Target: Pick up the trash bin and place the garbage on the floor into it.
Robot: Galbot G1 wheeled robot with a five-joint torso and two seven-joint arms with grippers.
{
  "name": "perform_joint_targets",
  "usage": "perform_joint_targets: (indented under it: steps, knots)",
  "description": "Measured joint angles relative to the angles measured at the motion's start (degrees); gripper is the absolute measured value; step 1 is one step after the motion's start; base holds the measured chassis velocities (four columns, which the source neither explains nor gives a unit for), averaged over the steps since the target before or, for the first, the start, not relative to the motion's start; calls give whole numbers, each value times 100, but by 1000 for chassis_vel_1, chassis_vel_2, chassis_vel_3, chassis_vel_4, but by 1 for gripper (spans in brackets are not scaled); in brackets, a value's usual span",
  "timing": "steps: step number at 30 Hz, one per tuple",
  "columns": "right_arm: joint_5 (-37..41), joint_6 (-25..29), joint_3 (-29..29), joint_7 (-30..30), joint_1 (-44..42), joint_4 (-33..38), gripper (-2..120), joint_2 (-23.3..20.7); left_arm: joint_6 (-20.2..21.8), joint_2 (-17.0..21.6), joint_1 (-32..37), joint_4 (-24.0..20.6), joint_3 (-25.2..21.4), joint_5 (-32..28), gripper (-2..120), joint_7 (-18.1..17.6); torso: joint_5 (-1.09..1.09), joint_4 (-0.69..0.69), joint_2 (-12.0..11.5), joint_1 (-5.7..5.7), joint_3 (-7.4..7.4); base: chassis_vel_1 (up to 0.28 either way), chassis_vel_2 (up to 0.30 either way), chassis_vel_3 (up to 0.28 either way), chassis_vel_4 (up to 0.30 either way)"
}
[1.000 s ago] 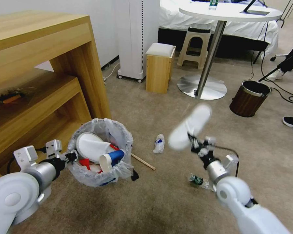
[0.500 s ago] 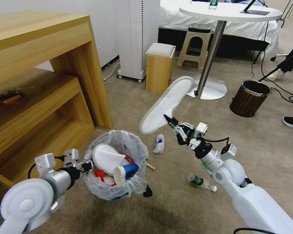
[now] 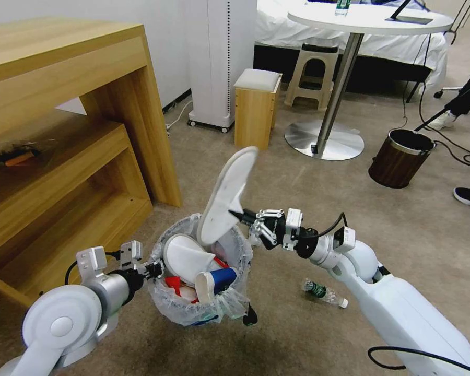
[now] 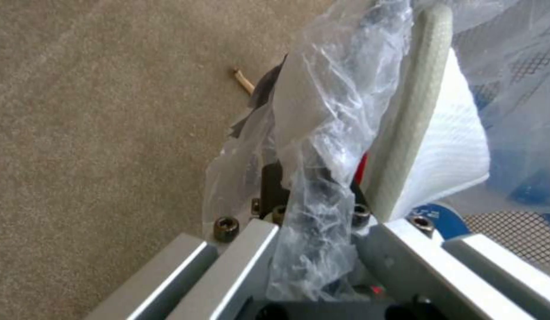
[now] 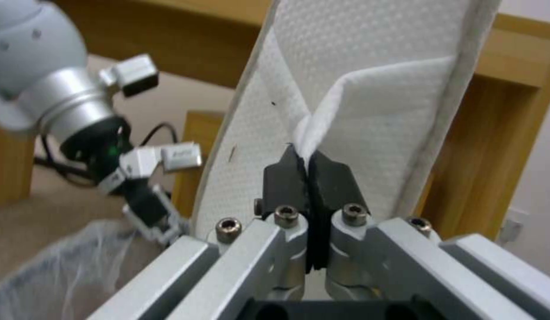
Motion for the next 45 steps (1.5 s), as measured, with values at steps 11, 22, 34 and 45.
perform_joint_targets:
  steps: [11, 22, 34, 45]
  knots:
    - [-573, 23, -9, -651, 399, -216, 0, -129, 0, -25, -107, 22, -14, 25, 0, 1, 0, 0, 0, 0, -1, 0, 0, 0, 0]
    - [-985, 210, -236, -678, 601, -584, 0, -40, 0, -94, -138, 1, 66, 56, 0, 111, 0, 0, 0, 0, -1, 0, 0, 0, 0]
    - [-1076, 300, -550, -620, 848, -854, 0, 157, -3, -89, -142, -41, 167, 7, 0, 215, -1, 0, 0, 0, -1, 0, 0, 0, 0]
    - [-1029, 393, -684, -454, 933, -932, 0, 182, -3, -37, -320, 48, 180, -8, 0, 247, 0, 0, 0, -1, 0, 0, 0, 0, 0]
